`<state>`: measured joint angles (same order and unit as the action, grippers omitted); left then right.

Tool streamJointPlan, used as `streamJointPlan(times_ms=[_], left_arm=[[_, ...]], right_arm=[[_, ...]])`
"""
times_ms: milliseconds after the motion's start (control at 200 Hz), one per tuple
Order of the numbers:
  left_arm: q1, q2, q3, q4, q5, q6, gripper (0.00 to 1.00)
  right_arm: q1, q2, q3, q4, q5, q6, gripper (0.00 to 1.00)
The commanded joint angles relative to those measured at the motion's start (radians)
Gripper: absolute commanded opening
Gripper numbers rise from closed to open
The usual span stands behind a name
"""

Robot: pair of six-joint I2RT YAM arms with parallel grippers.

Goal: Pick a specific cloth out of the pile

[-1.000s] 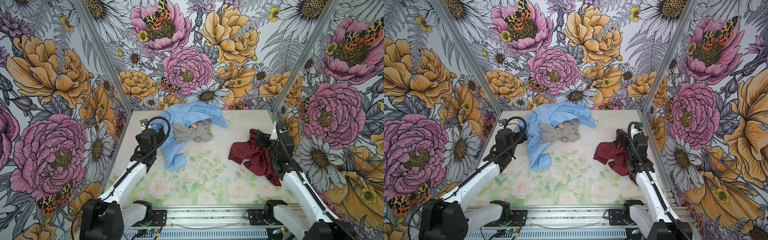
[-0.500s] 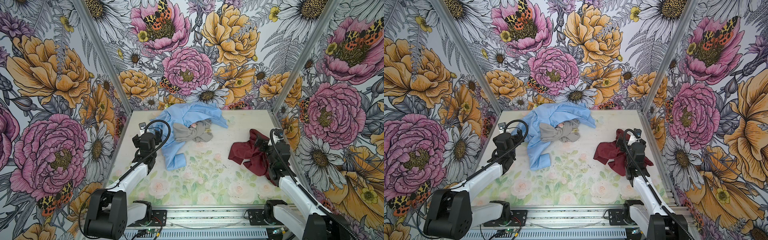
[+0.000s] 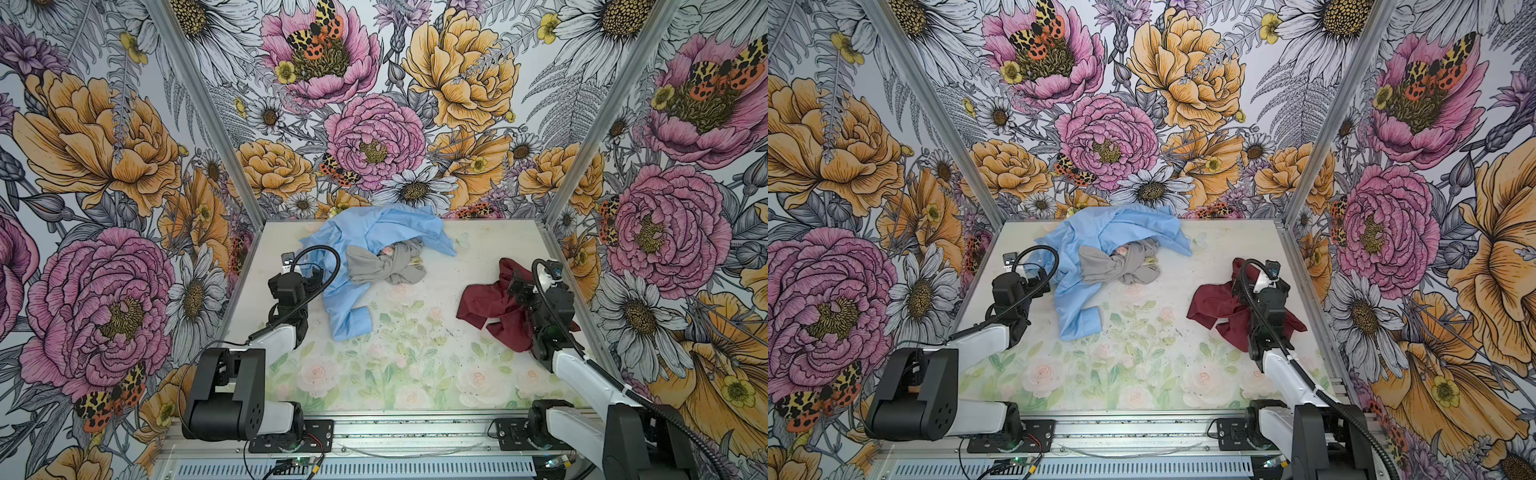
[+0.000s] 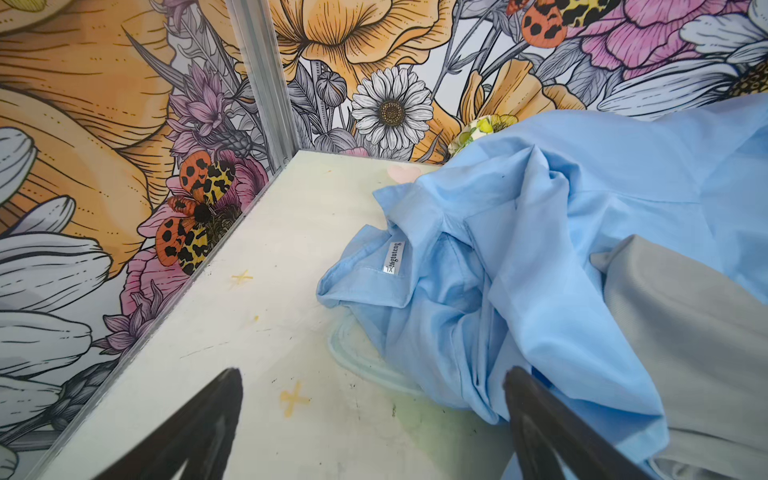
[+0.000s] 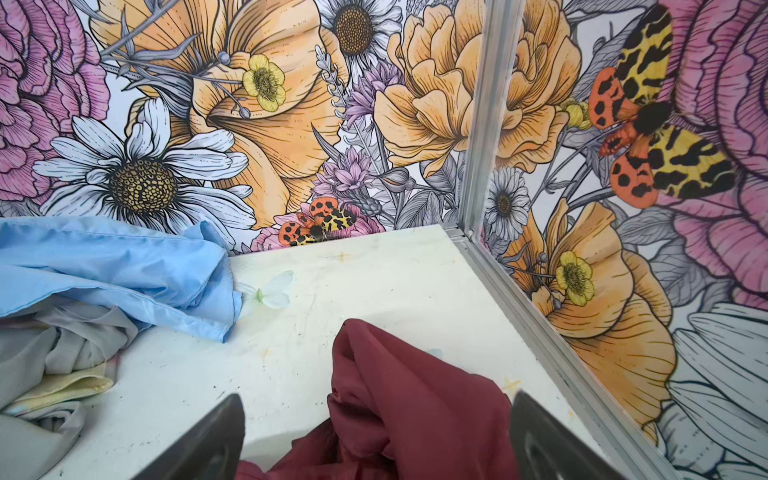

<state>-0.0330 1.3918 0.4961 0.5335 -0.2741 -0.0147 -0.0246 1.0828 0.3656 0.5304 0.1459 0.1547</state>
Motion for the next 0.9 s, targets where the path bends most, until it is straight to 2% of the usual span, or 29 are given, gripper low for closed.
streamJointPlan(times_ms=[0,45,265,530,660,855,895], left_arm=[[0.012,0.037,-0.04,0.155,0.058,0.016,0.99],[0.013,0.055,-0.051,0.19,0.092,0.018,0.99],[0.019,0.157,-0.114,0.398,0.117,0.022,0.99],[0.028,0.156,-0.117,0.399,0.133,0.02,0.99],[0.031,0.158,-0.115,0.396,0.133,0.019,0.99],[0.031,0.158,-0.115,0.395,0.136,0.019,0.99],[0.033,0.157,-0.114,0.394,0.138,0.019,0.99]], right_arm=[[-0.001,0.021,-0.013,0.068,0.017,-0.02,0.99],[-0.001,0.032,-0.016,0.08,0.019,-0.025,0.99],[-0.003,0.088,-0.028,0.137,0.036,-0.045,1.0],[0.006,0.228,-0.051,0.28,0.015,-0.044,1.0],[0.008,0.303,-0.089,0.425,0.038,-0.047,1.0],[0.012,0.467,-0.091,0.594,-0.011,-0.074,1.0],[0.014,0.448,-0.06,0.505,-0.031,-0.078,0.99]])
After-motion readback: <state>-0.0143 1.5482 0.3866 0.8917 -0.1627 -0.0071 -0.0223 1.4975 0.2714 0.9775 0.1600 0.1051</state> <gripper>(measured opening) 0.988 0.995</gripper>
